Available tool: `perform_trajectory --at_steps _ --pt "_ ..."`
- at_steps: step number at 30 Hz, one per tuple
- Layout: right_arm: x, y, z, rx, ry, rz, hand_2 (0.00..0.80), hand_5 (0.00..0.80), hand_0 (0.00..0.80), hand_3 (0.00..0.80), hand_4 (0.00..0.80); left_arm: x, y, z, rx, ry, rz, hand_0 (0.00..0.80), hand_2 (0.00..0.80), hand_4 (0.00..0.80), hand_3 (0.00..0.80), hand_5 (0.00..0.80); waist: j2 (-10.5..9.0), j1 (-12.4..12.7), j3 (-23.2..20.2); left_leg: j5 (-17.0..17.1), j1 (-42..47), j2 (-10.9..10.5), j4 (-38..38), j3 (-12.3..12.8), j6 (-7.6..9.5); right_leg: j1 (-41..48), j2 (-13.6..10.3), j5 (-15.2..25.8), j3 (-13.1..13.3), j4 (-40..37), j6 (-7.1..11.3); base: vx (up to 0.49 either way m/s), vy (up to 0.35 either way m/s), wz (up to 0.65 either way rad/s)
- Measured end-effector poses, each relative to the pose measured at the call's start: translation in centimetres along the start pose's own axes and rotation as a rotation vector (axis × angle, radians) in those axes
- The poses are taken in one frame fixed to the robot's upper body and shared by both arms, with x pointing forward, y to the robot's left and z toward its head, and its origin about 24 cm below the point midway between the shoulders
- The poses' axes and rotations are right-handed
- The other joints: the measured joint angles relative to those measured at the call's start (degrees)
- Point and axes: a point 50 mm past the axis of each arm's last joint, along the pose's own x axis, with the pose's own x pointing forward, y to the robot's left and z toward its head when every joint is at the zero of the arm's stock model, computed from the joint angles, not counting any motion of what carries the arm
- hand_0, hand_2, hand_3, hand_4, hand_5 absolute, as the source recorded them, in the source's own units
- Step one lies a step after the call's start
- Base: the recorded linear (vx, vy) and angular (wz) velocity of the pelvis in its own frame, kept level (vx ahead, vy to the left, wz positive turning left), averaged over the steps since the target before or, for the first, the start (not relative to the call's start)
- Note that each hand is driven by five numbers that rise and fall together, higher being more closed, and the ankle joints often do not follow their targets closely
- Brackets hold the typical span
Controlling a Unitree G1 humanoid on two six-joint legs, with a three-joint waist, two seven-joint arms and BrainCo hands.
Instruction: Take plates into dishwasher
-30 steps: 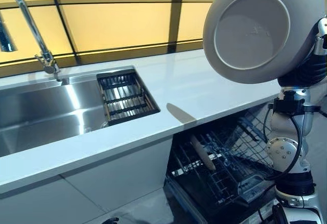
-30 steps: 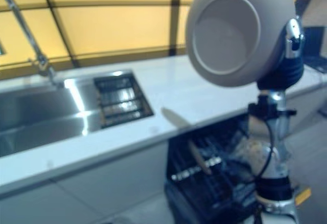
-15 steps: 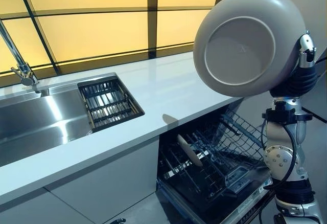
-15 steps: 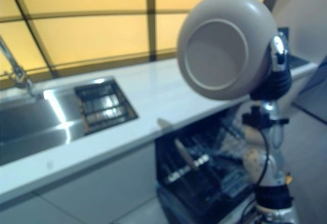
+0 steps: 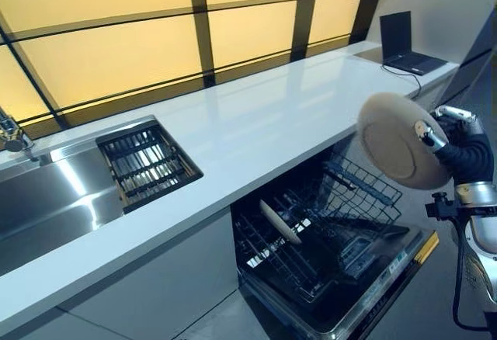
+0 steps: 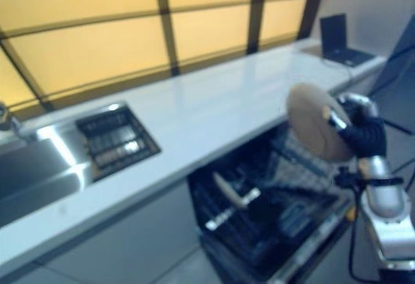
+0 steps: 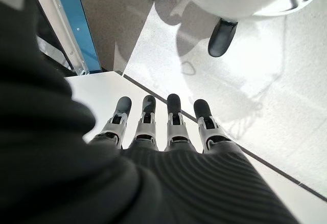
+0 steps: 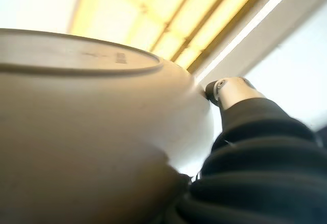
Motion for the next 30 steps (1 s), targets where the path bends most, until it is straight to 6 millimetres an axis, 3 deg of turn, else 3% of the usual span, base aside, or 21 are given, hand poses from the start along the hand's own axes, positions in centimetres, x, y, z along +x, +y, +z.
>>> perform_trajectory --at_steps 7,13,21,26,30 --pt "-1.1 -0.4 -1.8 -0.025 0.125 0.026 0.800 0.800 0.800 0.800 0.800 0.1 -0.2 0.5 -0.004 -0.015 -0.003 0.000 0.000 0.000 0.000 0.000 0.55 -1.2 1.4 0.0 -0.6 0.1 0.2 0.5 -0.01 -1.5 -0.1 -0.4 0.2 1.8 -0.21 -0.006 -0.015 -0.05" --pt "-2.4 -0.6 -5.0 -0.081 0.300 0.058 0.800 0.800 0.800 0.800 0.800 0.2 0.1 1.2 0.001 -0.032 -0.002 0.000 0.000 0.000 0.000 0.000 0.03 -1.1 3.7 0.1 -1.1 -0.1 0.4 1.0 0.21 -4.0 -0.9 -1.9 0.2 5.8 -0.22 -0.005 -0.010 -0.03" --pt "-4.5 0.8 -9.2 -0.120 0.509 0.128 0.800 0.800 0.800 0.800 0.800 0.5 0.5 3.0 0.039 -0.077 -0.004 0.000 0.000 0.000 0.000 0.000 -0.03 -1.0 5.6 0.4 -2.3 -0.4 0.5 1.6 0.60 -6.6 -1.6 -2.6 0.2 8.5 -0.60 -0.003 -0.012 -0.04" --pt "-3.9 1.4 -10.3 -0.150 0.540 0.126 0.800 0.800 0.800 0.800 0.800 0.6 0.9 4.5 0.076 -0.112 -0.001 0.000 0.000 0.000 0.000 0.000 0.19 -0.9 7.0 0.7 -4.0 -0.4 1.1 1.3 1.00 -8.5 -2.0 -2.7 -0.1 9.2 -0.69 -0.049 -0.023 0.02" --pt "-2.0 2.1 -10.2 -0.174 0.511 0.101 0.800 0.800 0.800 0.800 0.800 0.6 1.0 5.7 0.115 -0.138 -0.003 0.000 0.000 0.000 0.000 0.000 1.63 -0.9 8.6 1.1 -6.0 -0.3 1.6 0.6 1.11 -10.0 -2.1 -2.6 -0.5 9.2 -0.81 -0.060 -0.022 0.05"
